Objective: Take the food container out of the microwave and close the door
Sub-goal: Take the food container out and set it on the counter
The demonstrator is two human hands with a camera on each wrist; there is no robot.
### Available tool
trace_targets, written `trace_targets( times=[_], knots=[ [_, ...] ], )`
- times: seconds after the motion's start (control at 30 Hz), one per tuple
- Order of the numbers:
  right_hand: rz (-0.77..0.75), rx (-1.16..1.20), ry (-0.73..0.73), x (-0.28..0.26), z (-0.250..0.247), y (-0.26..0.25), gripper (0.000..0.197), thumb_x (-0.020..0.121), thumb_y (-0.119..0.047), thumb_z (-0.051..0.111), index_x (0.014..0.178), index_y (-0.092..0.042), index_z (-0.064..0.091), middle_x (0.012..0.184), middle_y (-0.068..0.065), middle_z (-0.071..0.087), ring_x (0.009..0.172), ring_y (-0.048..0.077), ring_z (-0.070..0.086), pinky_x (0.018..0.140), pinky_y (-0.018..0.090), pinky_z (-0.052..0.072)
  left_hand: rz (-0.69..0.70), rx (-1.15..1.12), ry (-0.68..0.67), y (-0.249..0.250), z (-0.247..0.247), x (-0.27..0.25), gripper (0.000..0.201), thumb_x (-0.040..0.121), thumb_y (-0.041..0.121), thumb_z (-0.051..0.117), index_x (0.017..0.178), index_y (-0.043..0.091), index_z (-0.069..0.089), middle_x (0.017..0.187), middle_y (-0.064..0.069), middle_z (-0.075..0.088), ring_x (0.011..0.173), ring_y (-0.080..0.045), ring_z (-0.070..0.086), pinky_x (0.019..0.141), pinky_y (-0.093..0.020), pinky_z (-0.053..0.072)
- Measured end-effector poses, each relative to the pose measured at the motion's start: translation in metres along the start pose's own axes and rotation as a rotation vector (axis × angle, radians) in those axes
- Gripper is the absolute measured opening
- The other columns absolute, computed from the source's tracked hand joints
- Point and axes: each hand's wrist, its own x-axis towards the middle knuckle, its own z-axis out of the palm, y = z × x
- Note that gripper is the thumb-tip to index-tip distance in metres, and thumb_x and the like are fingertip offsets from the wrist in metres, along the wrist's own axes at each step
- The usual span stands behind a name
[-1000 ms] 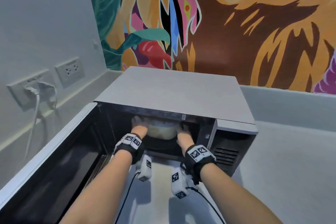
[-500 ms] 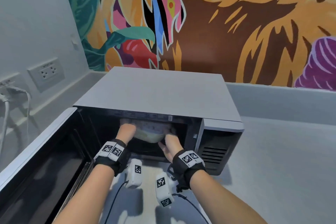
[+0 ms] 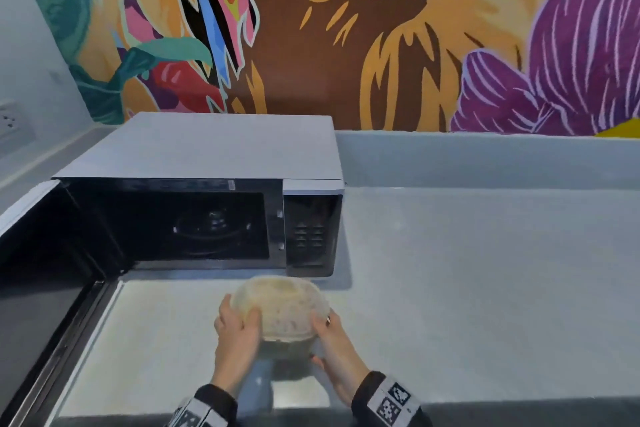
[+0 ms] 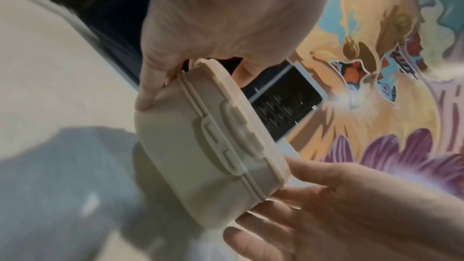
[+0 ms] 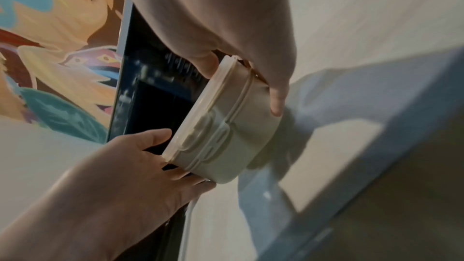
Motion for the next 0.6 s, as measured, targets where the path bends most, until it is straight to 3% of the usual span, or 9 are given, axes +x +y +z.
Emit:
trace_targets(
  times=[0.1, 0.23, 0.3, 0.37, 0.5, 0.6],
  knots=[
    [-0.054, -0.01, 0.11, -0.002, -0.033, -0.007, 0.036, 0.099, -0.028, 0.034, 0.134, -0.019, 0.029, 0.134, 0.008, 0.047, 0.106, 0.02, 0.051, 0.061, 0.026, 0.049, -0.003, -0.025, -0.128, -0.005, 0.033, 0.017, 0.072, 0.078, 0.044, 0.041, 0.145, 0.025, 0.021, 0.147, -0.013, 0.033, 0.131, -0.032, 0.041, 0.111, -0.051, 0.037],
    [-0.089, -0.055, 0.235, 0.003, -0.069, -0.029, 0.038, 0.099, -0.023, 0.031, 0.136, -0.016, 0.026, 0.125, 0.009, 0.047, 0.104, 0.021, 0.048, 0.066, 0.029, 0.049, 0.001, -0.072, -0.234, -0.003, 0.076, 0.027, 0.068, 0.08, 0.028, 0.043, 0.145, 0.023, 0.021, 0.145, -0.014, 0.036, 0.134, -0.03, 0.038, 0.112, -0.051, 0.036],
    [-0.095, -0.077, 0.236, 0.005, -0.079, -0.042, 0.035, 0.099, -0.022, 0.03, 0.133, -0.015, 0.029, 0.119, 0.008, 0.049, 0.104, 0.021, 0.046, 0.08, 0.04, 0.053, 0.007, -0.094, -0.248, -0.001, 0.089, 0.027, 0.071, 0.08, 0.03, 0.043, 0.146, 0.02, 0.02, 0.147, -0.014, 0.035, 0.136, -0.031, 0.036, 0.113, -0.05, 0.035],
    [-0.089, -0.119, 0.237, 0.007, -0.083, -0.054, 0.029, 0.099, -0.02, 0.029, 0.126, -0.015, 0.033, 0.112, 0.007, 0.051, 0.1, 0.02, 0.046, 0.1, 0.054, 0.043, 0.009, -0.103, -0.235, 0.001, 0.097, 0.027, 0.068, 0.083, 0.029, 0.044, 0.146, 0.016, 0.02, 0.147, -0.015, 0.035, 0.135, -0.031, 0.038, 0.113, -0.05, 0.036],
    [-0.066, -0.121, 0.262, 0.009, -0.088, -0.062, 0.036, 0.099, -0.022, 0.029, 0.134, -0.015, 0.029, 0.118, 0.007, 0.045, 0.106, 0.021, 0.042, 0.095, 0.043, 0.043, 0.021, -0.082, -0.197, 0.003, 0.108, 0.024, 0.062, 0.087, 0.023, 0.045, 0.144, 0.011, 0.023, 0.144, -0.018, 0.039, 0.127, -0.032, 0.046, 0.109, -0.049, 0.041],
    [-0.066, -0.13, 0.276, 0.009, -0.085, -0.061, 0.036, 0.098, -0.023, 0.028, 0.134, -0.016, 0.029, 0.113, 0.006, 0.051, 0.108, 0.025, 0.045, 0.102, 0.049, 0.04, 0.029, -0.046, -0.221, 0.006, 0.106, 0.024, 0.064, 0.09, 0.024, 0.044, 0.147, 0.01, 0.018, 0.148, -0.017, 0.034, 0.13, -0.032, 0.044, 0.111, -0.046, 0.038]
  ],
)
